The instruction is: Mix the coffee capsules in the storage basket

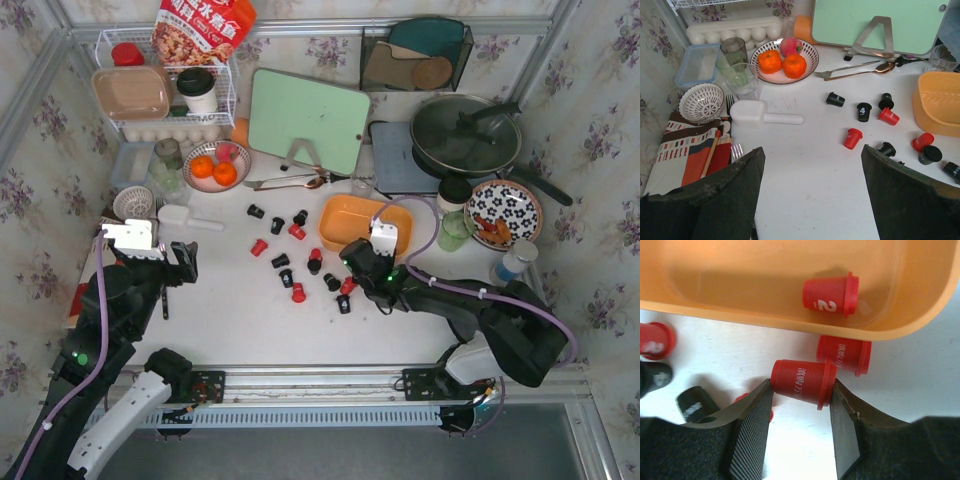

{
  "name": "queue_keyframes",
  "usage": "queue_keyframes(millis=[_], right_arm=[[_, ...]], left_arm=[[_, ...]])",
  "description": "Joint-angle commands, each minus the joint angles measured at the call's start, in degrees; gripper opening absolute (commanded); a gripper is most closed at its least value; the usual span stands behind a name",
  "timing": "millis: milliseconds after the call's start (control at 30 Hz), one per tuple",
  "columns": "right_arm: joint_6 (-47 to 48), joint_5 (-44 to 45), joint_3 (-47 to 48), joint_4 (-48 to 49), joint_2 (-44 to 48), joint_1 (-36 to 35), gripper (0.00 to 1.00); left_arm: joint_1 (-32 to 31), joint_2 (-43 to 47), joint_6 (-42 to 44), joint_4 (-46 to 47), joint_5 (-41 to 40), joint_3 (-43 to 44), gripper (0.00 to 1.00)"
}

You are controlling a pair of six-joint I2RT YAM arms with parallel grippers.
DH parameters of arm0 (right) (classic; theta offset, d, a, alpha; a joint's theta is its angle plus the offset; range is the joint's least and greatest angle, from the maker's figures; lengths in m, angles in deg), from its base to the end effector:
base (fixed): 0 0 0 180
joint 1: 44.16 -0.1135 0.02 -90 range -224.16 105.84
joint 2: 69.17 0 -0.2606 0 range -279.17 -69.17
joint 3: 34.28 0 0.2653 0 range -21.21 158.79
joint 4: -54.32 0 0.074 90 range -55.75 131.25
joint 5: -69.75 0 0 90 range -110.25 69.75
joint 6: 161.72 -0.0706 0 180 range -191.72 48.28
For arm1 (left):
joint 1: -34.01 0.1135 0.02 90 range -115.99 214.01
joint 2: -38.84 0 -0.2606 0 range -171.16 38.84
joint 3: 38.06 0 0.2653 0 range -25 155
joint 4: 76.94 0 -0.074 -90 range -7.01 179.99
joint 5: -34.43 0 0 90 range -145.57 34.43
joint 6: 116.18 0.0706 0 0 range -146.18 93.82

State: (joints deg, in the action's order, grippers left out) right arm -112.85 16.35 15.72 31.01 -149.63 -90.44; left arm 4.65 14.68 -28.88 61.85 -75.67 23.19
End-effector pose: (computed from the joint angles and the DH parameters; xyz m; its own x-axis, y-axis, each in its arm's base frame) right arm 0.2258 0.1752 0.1306 -0.6414 0.0934 -0.7615 0.1131 0.9932 0.0265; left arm 0.1285 -0.0445 0.3701 -0.0702 -0.0113 -0.9975 0.1586 0.9871 -0.0223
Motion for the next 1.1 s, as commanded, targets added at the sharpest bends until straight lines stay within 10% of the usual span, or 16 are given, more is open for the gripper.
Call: queue_keyframes(millis=[0, 700, 1067], right_arm=[[1.8, -0.4, 2.7, -2.0, 2.7, 0.0, 0.39], [11.0, -4.7, 6.4, 1.0, 3.4, 10.5, 0.45], [12.3, -11.2, 5.6, 0.8, 1.5, 14.7, 0.69]], left_arm=[[0.0, -0.1, 0.3, 2.0, -0.2, 0.1, 0.8], [0.0, 0.0, 0.2, 2.0, 0.0, -0.1, 0.8], [0.0, -0.4, 0.2, 2.0, 0.1, 0.0, 0.8]])
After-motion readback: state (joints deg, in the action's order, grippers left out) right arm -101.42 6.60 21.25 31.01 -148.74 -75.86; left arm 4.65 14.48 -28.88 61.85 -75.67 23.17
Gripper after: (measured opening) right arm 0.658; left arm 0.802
